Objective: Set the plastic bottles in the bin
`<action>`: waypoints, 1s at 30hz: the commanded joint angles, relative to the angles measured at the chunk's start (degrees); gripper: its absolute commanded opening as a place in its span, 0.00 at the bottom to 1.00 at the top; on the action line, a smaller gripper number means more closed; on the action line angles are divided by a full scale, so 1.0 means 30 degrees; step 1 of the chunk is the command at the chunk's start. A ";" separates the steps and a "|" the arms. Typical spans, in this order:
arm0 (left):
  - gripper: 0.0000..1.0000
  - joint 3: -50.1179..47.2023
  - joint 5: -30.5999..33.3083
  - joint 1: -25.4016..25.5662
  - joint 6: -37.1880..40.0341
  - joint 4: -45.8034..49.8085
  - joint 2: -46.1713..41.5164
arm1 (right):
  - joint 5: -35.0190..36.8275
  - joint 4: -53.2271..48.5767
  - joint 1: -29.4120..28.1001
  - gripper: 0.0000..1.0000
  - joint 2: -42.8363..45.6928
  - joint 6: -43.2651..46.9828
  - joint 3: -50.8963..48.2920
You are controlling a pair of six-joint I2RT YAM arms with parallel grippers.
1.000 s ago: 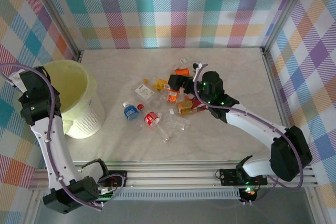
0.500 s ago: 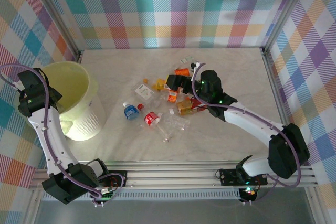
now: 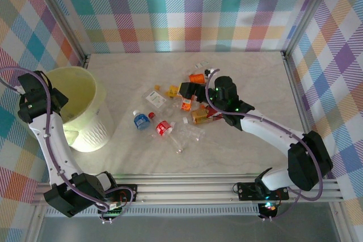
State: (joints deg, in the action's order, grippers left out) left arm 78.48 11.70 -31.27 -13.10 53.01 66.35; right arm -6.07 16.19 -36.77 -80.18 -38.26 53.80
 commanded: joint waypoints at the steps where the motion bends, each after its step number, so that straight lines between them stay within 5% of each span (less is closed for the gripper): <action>1: 0.68 0.0848 0.1164 -0.0154 -0.0188 0.0890 -0.0022 | -0.0115 0.0025 -0.0047 1.00 -0.0211 0.0398 0.0596; 11: 0.86 0.2328 0.0320 -0.0157 0.0312 0.2099 -0.1409 | 0.0110 0.0244 -0.0032 1.00 -0.0676 0.0215 0.0580; 20: 0.92 0.3105 -0.8319 0.0616 -0.0334 0.1484 -0.3752 | 0.0118 0.0065 -0.0047 1.00 -0.0516 0.0561 -0.0025; 26: 0.99 0.2250 -1.1520 0.3626 -0.2547 0.0021 -0.4289 | 0.1942 -0.0951 -0.0047 1.00 -0.0075 -0.0091 -0.1141; 30: 1.00 0.1804 -0.9520 0.7626 -0.3337 -0.0591 -0.4038 | 0.2964 -0.1985 -0.0017 1.00 0.0510 -0.0020 -0.1875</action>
State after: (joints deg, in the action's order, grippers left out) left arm 85.12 -17.02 -14.15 -19.68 53.98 53.63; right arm -0.95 13.39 -36.77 -81.01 -38.28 49.39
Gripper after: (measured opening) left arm 0.998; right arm 0.996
